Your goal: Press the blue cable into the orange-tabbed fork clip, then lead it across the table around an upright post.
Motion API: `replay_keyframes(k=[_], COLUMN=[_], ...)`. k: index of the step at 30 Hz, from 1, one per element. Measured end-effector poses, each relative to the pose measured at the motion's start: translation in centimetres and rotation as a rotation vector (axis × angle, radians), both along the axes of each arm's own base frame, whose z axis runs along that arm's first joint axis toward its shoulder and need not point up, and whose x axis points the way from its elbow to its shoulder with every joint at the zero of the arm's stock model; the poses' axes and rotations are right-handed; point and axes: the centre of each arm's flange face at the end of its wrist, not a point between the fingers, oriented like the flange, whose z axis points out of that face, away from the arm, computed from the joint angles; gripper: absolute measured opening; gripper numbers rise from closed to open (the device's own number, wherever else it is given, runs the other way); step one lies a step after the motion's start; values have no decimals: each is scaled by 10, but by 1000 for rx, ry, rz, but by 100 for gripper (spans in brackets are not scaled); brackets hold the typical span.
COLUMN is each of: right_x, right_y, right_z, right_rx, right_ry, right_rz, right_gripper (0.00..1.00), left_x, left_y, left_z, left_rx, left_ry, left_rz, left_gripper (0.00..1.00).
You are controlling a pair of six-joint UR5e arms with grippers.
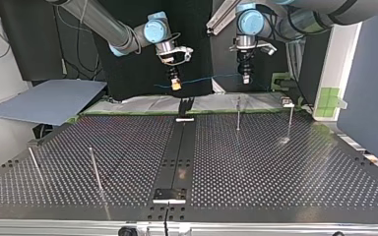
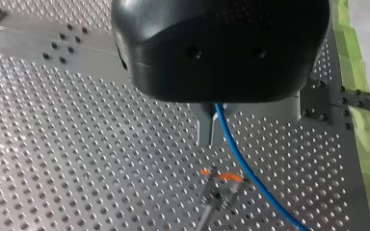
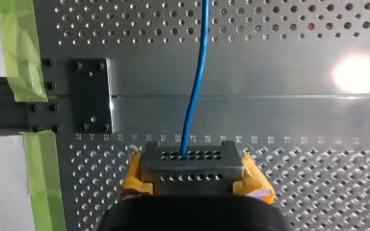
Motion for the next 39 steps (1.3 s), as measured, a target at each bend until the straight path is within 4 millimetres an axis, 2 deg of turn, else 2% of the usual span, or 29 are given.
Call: replay_keyframes(k=[8, 13, 26, 33, 39], right_x=[9, 10, 14, 22, 27], right_y=[-20, -29, -38, -45, -52], right_z=[-23, -38, -38, -32, -26], right_rx=[4, 13, 5, -10, -23], right_ry=[-12, -12, -22, -37, -48], right_rz=[9, 10, 37, 59, 64], right_gripper=[0, 0, 0, 0, 0], left_x=[14, 26, 58, 63, 74], left_y=[4, 2, 11, 16, 20], left_z=[-22, -23, -17, -17, -25], left_rx=[-6, -31, -69, -72, -74], left_ry=[33, 24, 1, 1, 16], left_rz=[-20, -49, -41, -36, -33], left_gripper=[0, 0, 0, 0, 0])
